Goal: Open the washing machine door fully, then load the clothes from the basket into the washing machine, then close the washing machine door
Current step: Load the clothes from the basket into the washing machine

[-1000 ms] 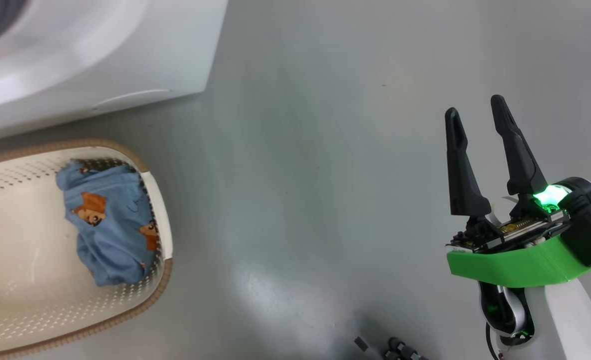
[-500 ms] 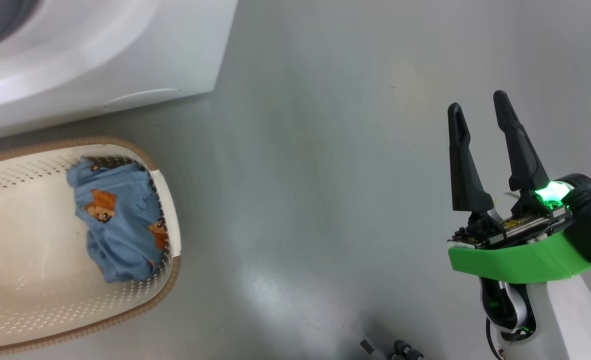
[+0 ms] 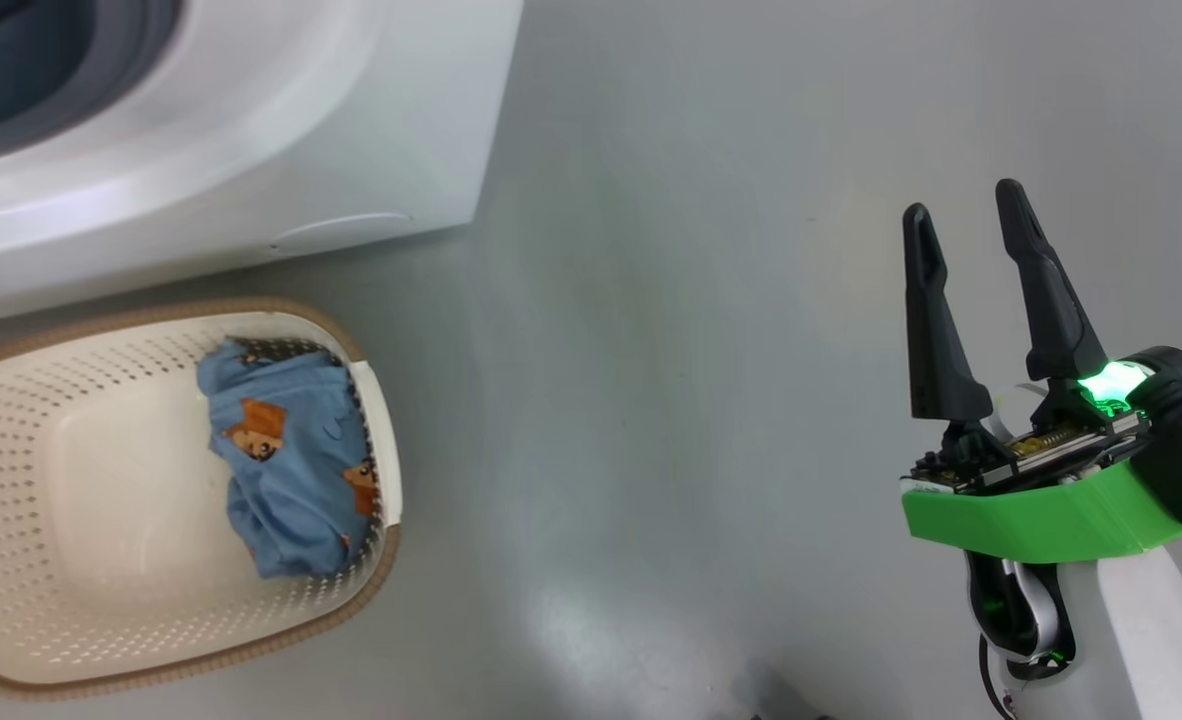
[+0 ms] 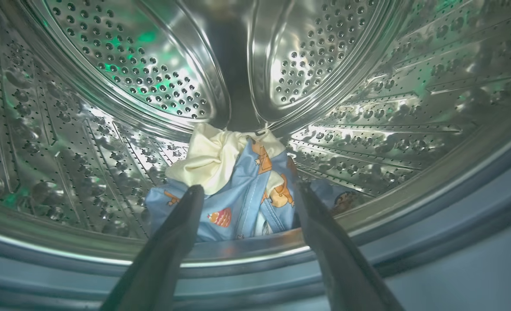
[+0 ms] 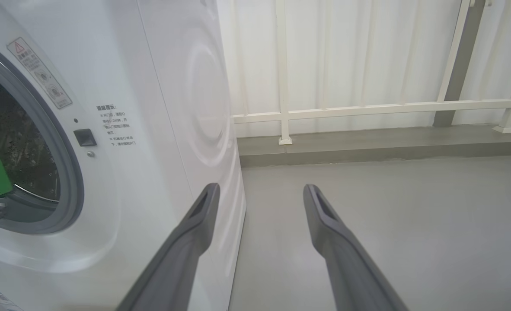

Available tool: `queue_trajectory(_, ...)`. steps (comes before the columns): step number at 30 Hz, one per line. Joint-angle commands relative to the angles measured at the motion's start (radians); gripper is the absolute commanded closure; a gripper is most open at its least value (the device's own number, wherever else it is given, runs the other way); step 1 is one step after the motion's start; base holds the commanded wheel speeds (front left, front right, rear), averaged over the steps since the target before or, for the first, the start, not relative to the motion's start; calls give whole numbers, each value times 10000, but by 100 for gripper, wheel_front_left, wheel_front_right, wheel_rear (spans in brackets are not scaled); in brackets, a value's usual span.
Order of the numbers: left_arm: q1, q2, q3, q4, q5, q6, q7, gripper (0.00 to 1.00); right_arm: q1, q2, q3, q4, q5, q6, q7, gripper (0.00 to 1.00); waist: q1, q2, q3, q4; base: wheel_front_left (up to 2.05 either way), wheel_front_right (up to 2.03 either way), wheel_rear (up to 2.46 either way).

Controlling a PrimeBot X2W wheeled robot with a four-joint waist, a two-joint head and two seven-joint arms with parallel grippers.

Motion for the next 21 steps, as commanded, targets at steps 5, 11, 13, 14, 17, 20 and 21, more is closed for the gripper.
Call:
queue_trajectory(5,1051,147,367,-1143,-421,-110,-418,0,274,-74,23,-170,-245,71,-48,0,1,0,-524,322,0,0,0)
queue_trajectory(11,3034,-81,1542,-3745,-529,-85,-427,0,355,-74,-126,-152,-486,71,-48,0,1,0,-979,537,0,0,0)
queue_trajectory(13,3387,-162,1740,-4105,-464,-81,-428,0,388,-74,-155,-135,-529,71,-48,0,1,0,-1074,579,0,0,0)
queue_trajectory(14,3735,-256,1906,-4424,-379,-85,-428,0,422,-74,-175,-119,-575,71,-48,0,1,0,-1171,616,0,0,0)
queue_trajectory(17,4942,-648,2424,-5504,102,-106,-429,0,565,-106,-246,-69,-721,71,-48,0,1,0,-1541,786,0,0,0)
queue_trajectory(20,5665,-975,2741,-6129,452,-119,-429,0,680,-190,-328,-50,-755,71,-48,0,1,0,-1784,933,0,0,0)
queue_trajectory(21,5862,-1058,2835,-6293,565,-124,-429,0,717,-217,-354,-48,-760,71,-48,0,1,0,-1849,981,0,0,0)
